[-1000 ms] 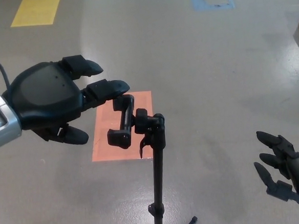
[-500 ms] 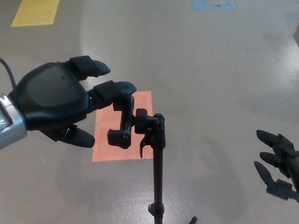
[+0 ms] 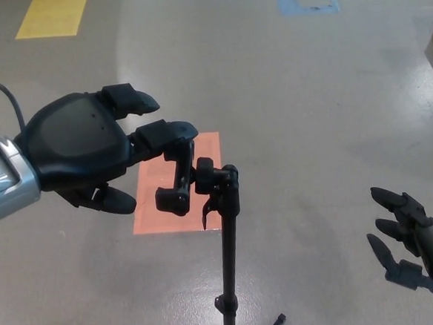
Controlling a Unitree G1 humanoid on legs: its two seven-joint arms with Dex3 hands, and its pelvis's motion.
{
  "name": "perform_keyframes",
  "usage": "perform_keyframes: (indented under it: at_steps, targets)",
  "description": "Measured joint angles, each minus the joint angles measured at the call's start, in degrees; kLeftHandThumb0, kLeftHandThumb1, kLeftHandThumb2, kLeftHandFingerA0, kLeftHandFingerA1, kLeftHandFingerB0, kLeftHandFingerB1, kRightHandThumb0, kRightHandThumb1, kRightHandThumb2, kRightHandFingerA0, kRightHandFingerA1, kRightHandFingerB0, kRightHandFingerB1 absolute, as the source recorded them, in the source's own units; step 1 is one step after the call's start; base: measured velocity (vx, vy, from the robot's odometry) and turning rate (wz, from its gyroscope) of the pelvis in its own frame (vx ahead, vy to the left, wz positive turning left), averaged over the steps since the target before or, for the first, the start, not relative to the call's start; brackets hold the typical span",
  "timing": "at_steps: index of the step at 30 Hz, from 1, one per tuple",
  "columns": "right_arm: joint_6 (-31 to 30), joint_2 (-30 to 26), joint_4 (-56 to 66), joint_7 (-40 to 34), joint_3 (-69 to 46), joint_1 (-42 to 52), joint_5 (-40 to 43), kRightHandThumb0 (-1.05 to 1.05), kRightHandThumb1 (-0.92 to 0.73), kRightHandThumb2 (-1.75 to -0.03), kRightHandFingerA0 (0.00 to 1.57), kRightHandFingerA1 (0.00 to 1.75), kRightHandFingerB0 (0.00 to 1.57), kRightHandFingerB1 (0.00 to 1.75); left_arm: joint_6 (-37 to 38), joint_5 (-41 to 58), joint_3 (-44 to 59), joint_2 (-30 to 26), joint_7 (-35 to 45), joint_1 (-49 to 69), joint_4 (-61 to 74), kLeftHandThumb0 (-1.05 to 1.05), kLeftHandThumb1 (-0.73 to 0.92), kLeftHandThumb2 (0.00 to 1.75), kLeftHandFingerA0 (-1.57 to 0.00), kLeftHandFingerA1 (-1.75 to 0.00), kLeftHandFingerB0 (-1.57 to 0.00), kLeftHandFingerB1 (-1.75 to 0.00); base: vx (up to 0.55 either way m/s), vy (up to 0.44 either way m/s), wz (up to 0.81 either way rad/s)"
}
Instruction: The robot uses its left hand to grab the top of a phone stand kept on the floor and tilt it upwards to adjust its angle
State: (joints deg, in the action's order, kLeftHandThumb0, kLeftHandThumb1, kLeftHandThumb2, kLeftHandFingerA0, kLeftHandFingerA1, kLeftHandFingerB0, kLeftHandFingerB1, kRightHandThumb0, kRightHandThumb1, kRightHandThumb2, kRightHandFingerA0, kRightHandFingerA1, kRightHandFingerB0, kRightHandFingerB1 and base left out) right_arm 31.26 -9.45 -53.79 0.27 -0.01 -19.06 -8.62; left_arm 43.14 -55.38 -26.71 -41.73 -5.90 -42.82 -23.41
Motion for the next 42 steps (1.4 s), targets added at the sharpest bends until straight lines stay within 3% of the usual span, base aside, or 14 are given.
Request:
perform_keyframes:
  at_steps: [3, 4, 5, 10, 12, 20, 22, 23, 27, 29, 34, 35, 41, 42]
  targets:
    - [-0.03, -0.07, 0.00, -0.02, 0.12, -0.07, -0.15, -0.73, -0.70, -0.90, 0.19, 0.44, 0.13, 0.40, 0.00, -0.30, -0.13, 0.00, -0.35, 0.05, -0.14, -0.84, 0.90, 0.69, -0.23, -0.30, -0.08, -0.23, 0.00, 0.000, 0.00]
    - [-0.08, -0.13, 0.00, -0.05, 0.19, -0.19, -0.22, -0.73, -0.70, -0.90, 0.19, 0.44, 0.13, 0.40, 0.00, -0.43, -0.17, 0.00, -0.58, 0.05, -0.26, -0.85, 0.74, 1.06, -0.15, -0.43, -0.04, -0.27, 0.00, 0.000, 0.00]
    - [-0.10, -0.15, 0.00, -0.06, 0.20, -0.23, -0.22, -0.73, -0.70, -0.90, 0.19, 0.44, 0.13, 0.40, 0.00, -0.46, -0.19, 0.00, -0.64, 0.05, -0.28, -0.85, 0.74, 1.06, -0.15, -0.43, -0.04, -0.27, 0.00, 0.000, 0.00]
    - [-0.14, -0.27, 0.00, -0.15, 0.39, -0.79, -0.39, -0.72, -0.70, -0.90, 0.19, 0.44, 0.13, 0.40, -0.01, -1.03, -0.83, -0.03, -1.28, 0.05, -0.60, -0.85, 0.74, 1.06, -0.15, -0.43, -0.04, -0.26, 0.00, 0.000, 0.00]
    - [-0.15, -0.27, 0.00, -0.18, 0.49, -0.85, -0.40, -0.68, -0.84, -0.65, 0.27, 0.37, 0.16, 0.29, -0.01, -1.30, -1.00, -0.03, -1.57, 0.05, -0.65, -0.85, 0.73, 1.06, -0.15, -0.43, -0.04, -0.26, 0.00, 0.000, 0.00]
    - [-0.18, -0.33, -0.24, -0.27, 0.74, -0.90, -0.44, -0.71, -0.70, -0.90, 0.20, 0.44, 0.13, 0.40, -0.03, -1.94, -1.49, -0.03, -1.68, 0.06, -0.58, -0.85, 0.74, 1.05, -0.12, -0.41, -0.05, -0.23, 0.00, 0.000, 0.00]
    - [-0.21, -0.35, -0.24, -0.32, 0.79, -0.90, -0.47, -0.66, -0.84, -0.64, 0.27, 0.36, 0.16, 0.29, -0.04, -2.03, -1.60, -0.03, -1.68, 0.06, -0.59, -0.84, 0.92, 0.70, -0.20, -0.29, -0.02, -0.19, 0.00, 0.000, 0.00]
    - [-0.21, -0.36, -0.24, -0.34, 0.81, -0.90, -0.49, -0.71, -0.70, -0.90, 0.20, 0.44, 0.13, 0.40, -0.03, -2.08, -1.67, -0.03, -1.69, 0.06, -0.60, -0.84, 0.90, 0.69, -0.21, -0.29, -0.03, -0.20, 0.00, 0.000, 0.00]
    - [-0.21, -0.40, -0.23, -0.41, 0.88, -0.89, -0.51, -0.72, -0.70, -0.90, 0.20, 0.45, 0.12, 0.40, -0.03, -2.13, -1.78, 0.10, -1.89, 0.25, -0.83, -0.83, 0.89, 0.68, -0.20, -0.29, -0.04, -0.20, 0.00, 0.000, 0.00]
    - [-0.21, -0.40, -0.24, -0.44, 0.89, -0.90, -0.50, -0.71, -0.70, -0.90, 0.20, 0.45, 0.12, 0.40, -0.04, -2.11, -1.84, 0.24, -1.86, 0.53, -0.83, -0.86, 0.73, 1.04, -0.13, -0.42, -0.04, -0.26, 0.00, 0.000, 0.00]
    - [-0.21, -0.40, -0.24, -0.46, 0.89, -0.90, -0.48, -0.72, -0.69, -0.90, 0.20, 0.45, 0.12, 0.40, -0.05, -2.20, -2.03, 0.61, -1.96, 1.09, -0.81, -0.85, 0.73, 1.06, -0.13, -0.43, -0.03, -0.25, 0.00, 0.000, 0.00]
    - [-0.21, -0.40, -0.24, -0.46, 0.89, -0.90, -0.48, -0.71, -0.69, -0.90, 0.20, 0.45, 0.12, 0.40, -0.05, -2.20, -2.03, 0.61, -1.96, 1.09, -0.81, -0.84, 0.90, 0.69, -0.19, -0.29, -0.05, -0.20, 0.00, 0.000, 0.00]
    - [-0.21, -0.40, -0.26, -0.55, 0.88, -0.97, -0.46, -0.72, -0.69, -0.90, 0.21, 0.45, 0.13, 0.40, -0.05, -2.54, -2.58, 0.75, -3.17, 1.08, -1.64, -0.87, 0.74, 1.01, -0.10, -0.40, -0.05, -0.23, 0.00, 0.000, 0.00]
    - [-0.22, -0.40, -0.26, -0.57, 0.90, -0.97, -0.47, -0.68, -0.83, -0.64, 0.28, 0.36, 0.16, 0.29, -0.05, -2.55, -2.61, 0.75, -3.22, 1.08, -1.63, -0.83, 0.90, 0.68, -0.16, -0.27, -0.04, -0.20, 0.00, 0.000, 0.00]
